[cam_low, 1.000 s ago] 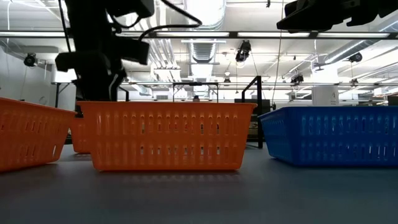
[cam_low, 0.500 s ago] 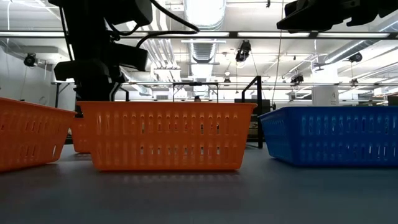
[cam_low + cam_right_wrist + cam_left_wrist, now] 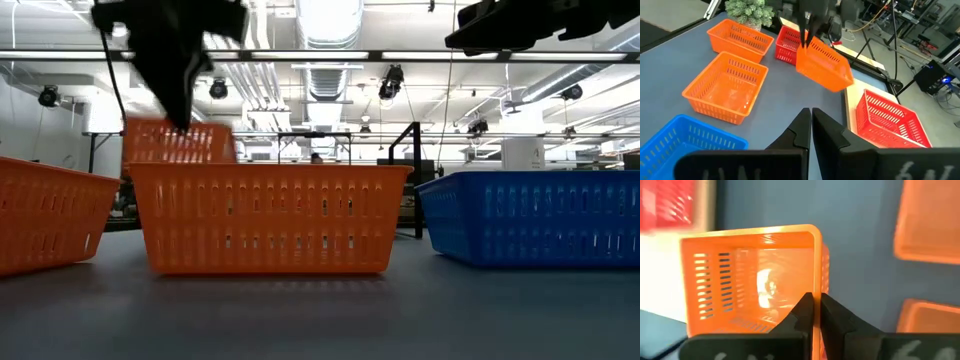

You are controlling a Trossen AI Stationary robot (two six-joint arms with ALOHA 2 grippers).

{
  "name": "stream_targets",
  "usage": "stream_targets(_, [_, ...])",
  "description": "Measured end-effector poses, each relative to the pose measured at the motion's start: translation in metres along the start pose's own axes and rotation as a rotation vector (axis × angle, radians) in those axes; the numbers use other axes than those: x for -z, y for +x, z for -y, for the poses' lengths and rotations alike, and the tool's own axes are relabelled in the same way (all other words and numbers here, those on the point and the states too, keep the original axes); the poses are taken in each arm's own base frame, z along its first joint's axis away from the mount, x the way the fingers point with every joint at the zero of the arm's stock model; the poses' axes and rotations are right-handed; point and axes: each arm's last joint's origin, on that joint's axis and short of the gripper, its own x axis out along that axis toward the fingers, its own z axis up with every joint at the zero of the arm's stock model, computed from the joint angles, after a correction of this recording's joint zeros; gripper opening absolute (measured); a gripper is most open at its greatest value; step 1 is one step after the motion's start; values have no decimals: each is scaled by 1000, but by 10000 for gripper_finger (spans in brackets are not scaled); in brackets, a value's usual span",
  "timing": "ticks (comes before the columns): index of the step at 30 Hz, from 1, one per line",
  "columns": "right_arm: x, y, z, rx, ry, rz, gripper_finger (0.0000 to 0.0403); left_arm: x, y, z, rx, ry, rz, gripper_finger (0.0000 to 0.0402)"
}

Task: Stack baskets on shelf by color
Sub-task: Put the top orange basket on the shelf

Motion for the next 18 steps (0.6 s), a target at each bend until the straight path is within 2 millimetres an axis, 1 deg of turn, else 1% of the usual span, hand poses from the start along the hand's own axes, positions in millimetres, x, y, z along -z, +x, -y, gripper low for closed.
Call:
stream_targets(4, [1, 0, -1, -2, 2, -6, 9, -13, -33, -8, -52, 69, 89, 1])
stream_targets(6, [2, 1, -1, -2, 1, -6, 9, -19, -44, -14, -117, 127, 140, 1])
stream_targets(8, [2, 0, -1, -2, 1, -6, 9, -23, -50, -23, -192, 190, 163, 0])
stream_targets(10, [2, 0, -1, -2, 1, -6, 9, -27, -52, -35, -245, 227, 164, 0])
stream_targets(12, [2, 0, -1, -2, 1, -6, 9, -29, -48, -49, -269, 235, 140, 0])
stream_targets(18, [2, 0, -1, -2, -5, -5, 9, -29, -23, -97, -327, 208, 3, 0])
